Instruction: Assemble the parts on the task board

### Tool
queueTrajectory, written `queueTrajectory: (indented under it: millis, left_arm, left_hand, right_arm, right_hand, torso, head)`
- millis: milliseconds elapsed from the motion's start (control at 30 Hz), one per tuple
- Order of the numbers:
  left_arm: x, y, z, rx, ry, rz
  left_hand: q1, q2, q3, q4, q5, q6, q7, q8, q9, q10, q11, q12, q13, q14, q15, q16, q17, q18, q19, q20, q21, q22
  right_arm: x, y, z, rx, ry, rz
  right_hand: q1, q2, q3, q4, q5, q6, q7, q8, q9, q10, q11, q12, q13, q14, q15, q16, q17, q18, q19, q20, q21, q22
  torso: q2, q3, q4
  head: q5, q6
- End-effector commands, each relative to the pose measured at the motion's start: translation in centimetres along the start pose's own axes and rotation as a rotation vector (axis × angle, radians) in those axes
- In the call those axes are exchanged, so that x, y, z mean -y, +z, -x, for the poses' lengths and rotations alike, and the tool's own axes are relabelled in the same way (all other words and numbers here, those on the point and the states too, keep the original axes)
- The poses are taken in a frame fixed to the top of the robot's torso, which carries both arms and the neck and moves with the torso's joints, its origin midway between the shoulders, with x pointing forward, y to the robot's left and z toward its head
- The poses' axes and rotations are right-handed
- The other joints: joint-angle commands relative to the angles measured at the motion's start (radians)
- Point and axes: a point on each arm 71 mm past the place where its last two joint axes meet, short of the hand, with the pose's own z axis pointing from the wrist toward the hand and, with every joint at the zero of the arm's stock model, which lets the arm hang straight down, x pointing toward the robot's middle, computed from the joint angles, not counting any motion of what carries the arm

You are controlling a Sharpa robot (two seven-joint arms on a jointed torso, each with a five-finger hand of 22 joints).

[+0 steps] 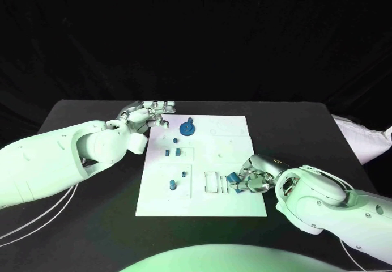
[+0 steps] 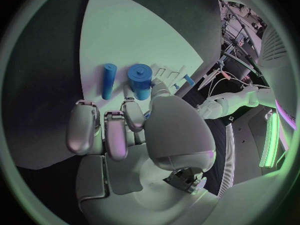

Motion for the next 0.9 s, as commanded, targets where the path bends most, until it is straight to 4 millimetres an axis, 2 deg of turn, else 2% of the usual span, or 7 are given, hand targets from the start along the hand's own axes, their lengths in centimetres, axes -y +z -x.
queueTrajectory:
  millis: [33, 167, 367, 600, 667, 900]
  left_arm:
    - [0.0, 0.0, -0.3, -0.025, -0.002, -0.002]
    - [0.0, 0.0, -0.3, -0.028, -0.002, -0.001]
    - [0.0, 0.1, -0.4, -0.031, -0.002, 0.001]
    - [-0.1, 0.1, -0.5, -0.035, -0.003, 0.002]
    - [-0.1, 0.1, -0.5, -0.037, -0.004, 0.002]
    - [-0.1, 0.1, -0.6, -0.039, -0.004, 0.002]
  left_hand:
    - [0.000, 0.007, -0.002, -0.007, 0.001, -0.007, -0.001, 0.000, -0.001, -0.007, 0.002, 0.006, 0.000, -0.008, 0.000, -0.007, -0.003, 0.010, -0.009, 0.000, -0.006, -0.001]
    - [0.000, 0.007, -0.002, -0.007, 0.001, -0.007, -0.001, 0.000, -0.001, -0.007, 0.002, 0.006, 0.000, -0.008, 0.000, -0.007, -0.003, 0.010, -0.009, 0.000, -0.006, -0.001]
    - [0.000, 0.007, -0.002, -0.007, 0.001, -0.007, -0.001, 0.000, -0.001, -0.007, 0.002, 0.006, 0.000, -0.008, 0.000, -0.007, -0.003, 0.010, -0.009, 0.000, -0.006, -0.001]
    - [-0.002, 0.007, -0.004, -0.007, 0.001, -0.008, 0.000, -0.001, -0.001, -0.009, 0.003, 0.007, 0.000, -0.010, 0.001, -0.007, -0.005, 0.010, -0.010, 0.000, -0.007, -0.001]
    - [-0.002, 0.007, -0.004, -0.007, 0.001, -0.008, 0.000, -0.001, -0.001, -0.009, 0.003, 0.007, 0.000, -0.010, 0.001, -0.007, -0.005, 0.010, -0.010, 0.000, -0.007, -0.001]
    - [-0.005, 0.008, -0.005, -0.006, 0.001, -0.009, 0.000, 0.000, -0.001, -0.011, 0.003, 0.008, 0.000, -0.011, 0.002, -0.007, -0.005, 0.009, -0.010, 0.001, -0.008, -0.001]
  right_arm:
    - [-0.8, -0.3, 0.8, 0.058, 0.113, 0.012]
    - [-1.5, -0.6, 1.3, 0.072, 0.158, 0.027]
    - [-2.3, -0.4, 0.8, 0.012, 0.183, 0.032]
    - [-3.9, 0.3, -0.6, -0.095, 0.154, 0.057]
    - [-4.1, 0.5, -0.8, -0.109, 0.151, 0.061]
    - [-4.6, 1.0, -1.4, -0.137, 0.142, 0.066]
  right_hand:
    - [-0.001, 0.026, -0.009, 0.001, 0.023, 0.008, -0.005, 0.011, 0.016, 0.007, -0.011, 0.002, 0.003, 0.067, -0.008, 0.006, 0.058, -0.015, 0.004, -0.008, 0.006, 0.004]
    - [-0.015, 0.032, -0.021, 0.002, 0.048, 0.007, -0.006, 0.012, 0.026, 0.010, -0.012, 0.000, 0.007, 0.068, -0.009, 0.007, 0.060, -0.016, 0.005, -0.009, 0.007, 0.007]
    - [-0.024, 0.033, -0.029, 0.003, 0.054, 0.007, -0.006, 0.013, 0.030, 0.011, -0.013, -0.002, 0.008, 0.068, -0.009, 0.007, 0.061, -0.016, 0.005, -0.010, 0.008, 0.008]
    - [-0.057, 0.035, -0.055, 0.004, 0.043, 0.007, -0.008, 0.014, 0.042, 0.013, -0.013, -0.006, 0.010, 0.067, -0.010, 0.007, 0.060, -0.017, 0.006, -0.009, 0.009, 0.011]
    - [-0.060, 0.038, -0.057, 0.003, 0.041, 0.007, -0.008, 0.014, 0.044, 0.013, -0.014, -0.007, 0.010, 0.067, -0.010, 0.007, 0.060, -0.017, 0.006, -0.009, 0.009, 0.012]
    - [-0.064, 0.044, -0.059, 0.003, 0.040, 0.008, -0.009, 0.015, 0.047, 0.013, -0.014, -0.008, 0.011, 0.068, -0.010, 0.008, 0.061, -0.017, 0.006, -0.009, 0.009, 0.012]
  torso:
    - [0.000, 0.0002, 0.0012]
    - [0.000, -0.0008, 0.0024]
    - [0.001, -0.0010, 0.0036]
    - [0.002, -0.0009, 0.0038]
    - [0.002, -0.0016, 0.0042]
    - [0.002, -0.0003, 0.0046]
  head:
    - [0.000, 0.003]
    - [0.003, 0.004]
    - [0.005, 0.004]
    - [0.006, 0.003]
    - [0.006, 0.001]
    - [0.009, 0.000]
